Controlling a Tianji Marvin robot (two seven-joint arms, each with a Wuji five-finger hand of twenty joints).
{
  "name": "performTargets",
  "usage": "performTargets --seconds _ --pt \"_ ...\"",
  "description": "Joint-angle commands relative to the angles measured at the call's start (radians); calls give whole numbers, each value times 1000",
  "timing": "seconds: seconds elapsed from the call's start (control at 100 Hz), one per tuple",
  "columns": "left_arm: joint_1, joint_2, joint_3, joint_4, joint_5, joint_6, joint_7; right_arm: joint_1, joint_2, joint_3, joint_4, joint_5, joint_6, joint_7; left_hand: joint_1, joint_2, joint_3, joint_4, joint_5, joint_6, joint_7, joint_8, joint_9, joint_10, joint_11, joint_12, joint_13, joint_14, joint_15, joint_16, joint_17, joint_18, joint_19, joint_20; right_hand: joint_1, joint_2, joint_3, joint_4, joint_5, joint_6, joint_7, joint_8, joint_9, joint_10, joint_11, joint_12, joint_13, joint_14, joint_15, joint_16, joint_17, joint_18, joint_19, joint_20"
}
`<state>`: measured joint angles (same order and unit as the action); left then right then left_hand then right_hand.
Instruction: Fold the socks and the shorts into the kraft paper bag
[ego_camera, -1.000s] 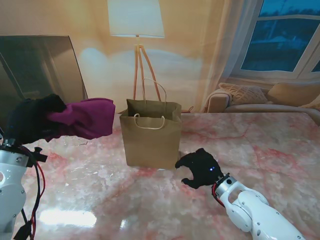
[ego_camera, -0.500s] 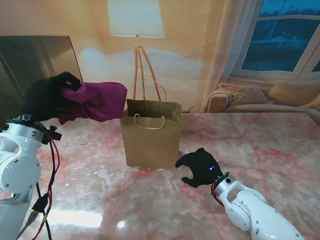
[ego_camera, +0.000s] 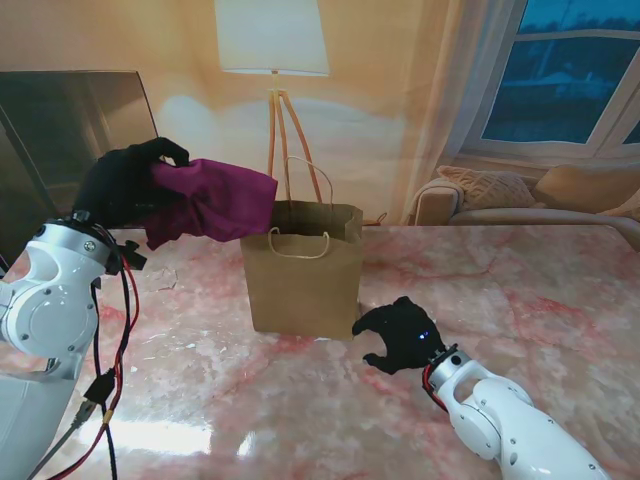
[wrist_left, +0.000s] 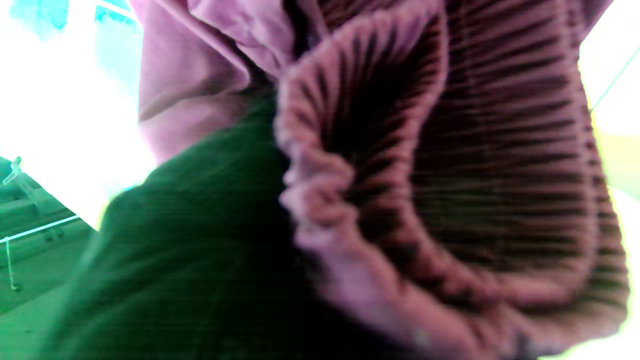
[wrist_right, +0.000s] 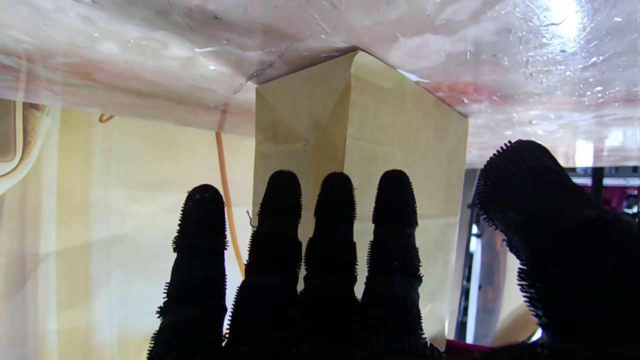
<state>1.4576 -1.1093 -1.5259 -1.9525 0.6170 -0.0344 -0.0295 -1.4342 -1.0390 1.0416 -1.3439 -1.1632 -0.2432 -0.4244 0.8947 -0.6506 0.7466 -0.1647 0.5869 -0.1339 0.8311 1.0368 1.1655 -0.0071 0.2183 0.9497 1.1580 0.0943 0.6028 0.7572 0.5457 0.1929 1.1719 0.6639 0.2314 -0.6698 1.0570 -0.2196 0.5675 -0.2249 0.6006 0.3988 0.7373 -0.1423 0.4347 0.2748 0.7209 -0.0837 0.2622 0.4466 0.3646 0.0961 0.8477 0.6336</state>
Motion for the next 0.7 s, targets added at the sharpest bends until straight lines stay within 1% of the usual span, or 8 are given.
performTargets --seconds 0.0,0.26,0.39,0.49,0.54,0.56,0.58,0.69 --pt "-26 4 8 0 -1 6 -8 -4 -5 -4 0 -1 3 5 147 123 57 5 19 1 -28 -25 13 -120 103 83 -13 -13 35 1 -5 -6 -9 25 6 7 -10 66 15 -5 -22 8 -17 16 -7 -11 -9 12 -4 9 -21 15 23 8" --pt "-91 11 47 32 -61 36 -76 -1 -5 -8 0 0 2 11 153 135 43 11 14 8 -28 -25 9 -116 105 91 -18 -13 36 -4 -15 -5 -16 28 8 10 -8 67 17 -5 -21 10 -23 18 -5 -10 -13 11 -3 11 -22 18 24 11" --pt "-105 8 65 40 -85 36 -72 4 -5 -14 8 -1 3 6 153 141 37 14 17 12 -31 -26 9 -116 107 93 -20 -14 40 -4 -20 -6 -19 32 8 14 -7 67 16 -5 -21 10 -24 18 -4 -10 -17 11 -3 11 -22 18 25 12" --pt "-109 11 66 40 -96 43 -93 5 -5 -14 10 0 4 7 150 152 35 18 13 21 -38 -29 5 -114 107 94 -25 -16 41 -4 -26 -9 -25 34 8 15 -6 68 18 -7 -21 11 -25 18 -3 -10 -18 10 -2 12 -22 17 25 12" --pt "-112 14 64 40 -102 52 -113 4 -4 -13 9 -1 4 9 150 162 29 21 10 24 -43 -30 0 -107 106 94 -31 -15 40 -5 -33 -11 -31 34 7 17 -7 68 17 -7 -21 11 -27 17 -4 -10 -19 10 -2 12 -22 18 26 13" --pt "-113 16 63 41 -104 55 -122 4 -4 -13 9 -1 5 10 161 172 3 36 11 26 -51 -29 -3 -101 106 94 -36 -12 37 -7 -40 -7 -40 41 7 17 -7 68 16 -7 -22 10 -26 18 -3 -10 -19 10 -1 12 -22 18 26 13" --pt "-115 17 63 42 -104 57 -130 4 -4 -13 9 -1 4 10 164 178 -4 40 11 26 -54 -29 -6 -99 106 94 -39 -11 35 -8 -43 -7 -43 43 7 17 -7 68 17 -5 -21 11 -26 19 -3 -10 -19 10 -1 12 -22 18 26 13" --pt "-132 23 64 65 -92 63 -157 5 -4 -14 11 0 3 11 171 195 -27 44 19 10 -74 -43 -14 -93 102 93 -41 -9 26 -15 -43 -9 -49 48 8 19 -7 69 15 -9 -22 11 -27 18 -2 -9 -21 11 -1 12 -21 18 27 14"
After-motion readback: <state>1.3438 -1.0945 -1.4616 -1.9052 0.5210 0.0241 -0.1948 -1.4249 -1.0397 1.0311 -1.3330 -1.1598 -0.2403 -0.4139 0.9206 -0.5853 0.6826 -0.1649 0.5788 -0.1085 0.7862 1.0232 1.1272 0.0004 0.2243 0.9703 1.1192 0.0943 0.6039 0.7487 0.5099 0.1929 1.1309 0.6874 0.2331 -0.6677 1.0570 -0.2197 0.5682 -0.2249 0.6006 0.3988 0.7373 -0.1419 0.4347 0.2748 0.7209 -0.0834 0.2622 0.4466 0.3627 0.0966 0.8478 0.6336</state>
